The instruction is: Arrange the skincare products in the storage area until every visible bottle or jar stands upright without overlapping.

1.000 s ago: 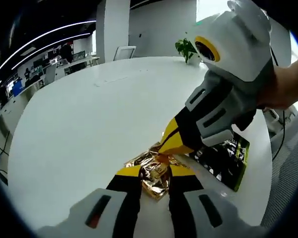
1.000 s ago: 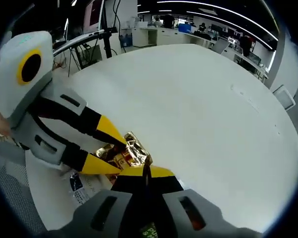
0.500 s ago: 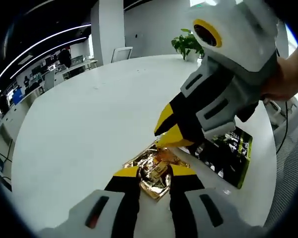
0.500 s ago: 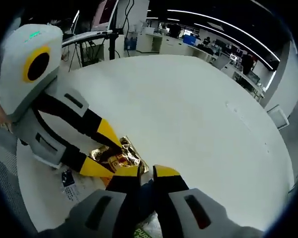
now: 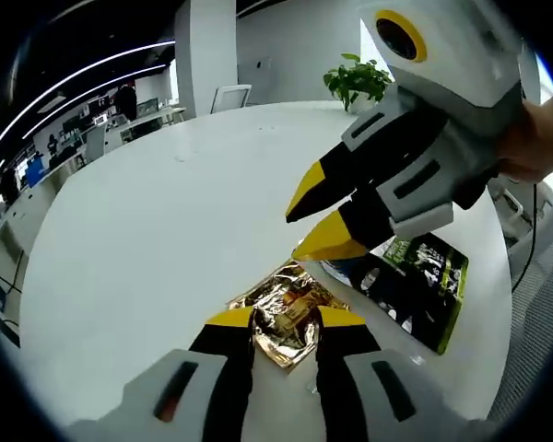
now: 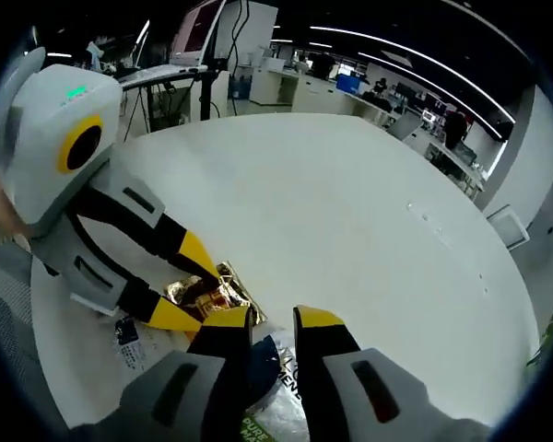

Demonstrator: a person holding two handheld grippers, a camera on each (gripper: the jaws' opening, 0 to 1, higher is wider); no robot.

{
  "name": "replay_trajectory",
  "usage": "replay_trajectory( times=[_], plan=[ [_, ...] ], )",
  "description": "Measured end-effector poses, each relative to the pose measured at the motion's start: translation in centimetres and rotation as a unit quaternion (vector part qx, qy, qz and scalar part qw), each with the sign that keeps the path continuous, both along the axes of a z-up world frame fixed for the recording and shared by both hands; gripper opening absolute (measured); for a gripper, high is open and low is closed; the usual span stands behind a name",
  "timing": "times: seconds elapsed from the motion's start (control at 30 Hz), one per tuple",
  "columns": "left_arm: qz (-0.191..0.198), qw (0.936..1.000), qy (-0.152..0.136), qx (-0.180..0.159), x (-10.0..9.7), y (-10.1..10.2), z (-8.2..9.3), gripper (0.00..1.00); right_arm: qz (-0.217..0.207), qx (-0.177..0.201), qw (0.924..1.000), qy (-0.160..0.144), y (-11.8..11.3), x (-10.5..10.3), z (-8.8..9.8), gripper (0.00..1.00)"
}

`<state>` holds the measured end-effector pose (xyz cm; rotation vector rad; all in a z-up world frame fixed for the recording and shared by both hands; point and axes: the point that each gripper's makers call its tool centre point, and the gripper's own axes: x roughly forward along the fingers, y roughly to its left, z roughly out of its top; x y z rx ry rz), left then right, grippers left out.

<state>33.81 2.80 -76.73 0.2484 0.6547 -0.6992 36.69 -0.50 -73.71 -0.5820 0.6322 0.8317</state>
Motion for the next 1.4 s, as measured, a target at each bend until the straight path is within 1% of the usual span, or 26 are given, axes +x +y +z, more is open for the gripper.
replay_trajectory(
  times=[0.17, 0.23, 0.33, 0.5, 0.53, 0.6, 0.67, 0.8, 0.93, 0.97, 1.13, 1.17, 1.33, 1.4],
  plan=[
    [0.007, 1.0000, 0.001, -0.004, 0.0, 0.1, 0.2, 0.23, 0.007, 0.000, 0.9999, -0.012, 0.0, 0.2, 0.6, 0.19],
    [0.011, 0.9999, -0.005, -0.007, 0.0, 0.3, 0.6, 0.23, 0.008, 0.001, 0.9998, -0.017, -0.1, 0.1, 1.2, 0.19],
    [0.011, 0.9999, -0.005, -0.009, -0.1, 0.4, 0.9, 0.25, 0.009, 0.005, 0.9998, -0.019, 0.0, 0.0, 1.4, 0.19],
    [0.014, 0.9999, -0.006, -0.008, -0.4, 0.6, 1.5, 0.28, 0.012, 0.017, 0.9995, -0.023, 0.1, -0.6, 2.1, 0.22],
    [0.015, 0.9998, -0.006, -0.009, -0.6, 0.6, 1.7, 0.28, 0.014, 0.020, 0.9994, -0.023, 0.1, -1.0, 2.3, 0.23],
    [0.017, 0.9998, -0.006, -0.010, -0.7, 0.6, 2.1, 0.30, 0.017, 0.022, 0.9993, -0.026, 0.1, -1.3, 2.5, 0.26],
    [0.020, 0.9998, -0.006, -0.007, -0.9, 0.8, 2.2, 0.33, 0.020, 0.031, 0.9990, -0.026, 0.2, -1.8, 2.9, 0.29],
    [0.024, 0.9997, -0.007, -0.008, -1.3, 0.9, 2.6, 0.38, 0.031, 0.038, 0.9981, -0.039, 0.3, -2.5, 3.9, 0.36],
    [0.031, 0.9994, -0.008, -0.010, -2.1, 1.1, 3.7, 0.42, 0.039, 0.045, 0.9967, -0.056, 0.2, -3.4, 5.2, 0.41],
    [0.032, 0.9994, -0.008, -0.011, -2.1, 1.2, 3.4, 0.43, 0.041, 0.044, 0.9963, -0.061, 0.1, -3.6, 5.6, 0.43],
    [0.047, 0.9983, -0.011, -0.032, -3.0, 1.4, 4.5, 0.47, 0.053, 0.056, 0.9934, -0.084, -0.1, -4.7, 7.3, 0.51],
    [0.050, 0.9980, -0.011, -0.035, -3.3, 1.5, 5.0, 0.48, 0.054, 0.056, 0.9931, -0.088, -0.2, -5.0, 7.5, 0.52],
    [0.054, 0.9976, -0.011, -0.041, -4.2, 1.5, 5.4, 0.58, 0.057, 0.066, 0.9907, -0.105, -0.8, -6.5, 9.0, 0.60],
    [0.056, 0.9974, -0.012, -0.044, -5.0, 1.6, 5.8, 0.62, 0.055, 0.069, 0.9902, -0.108, -1.2, -7.0, 9.3, 0.62]
  ],
)
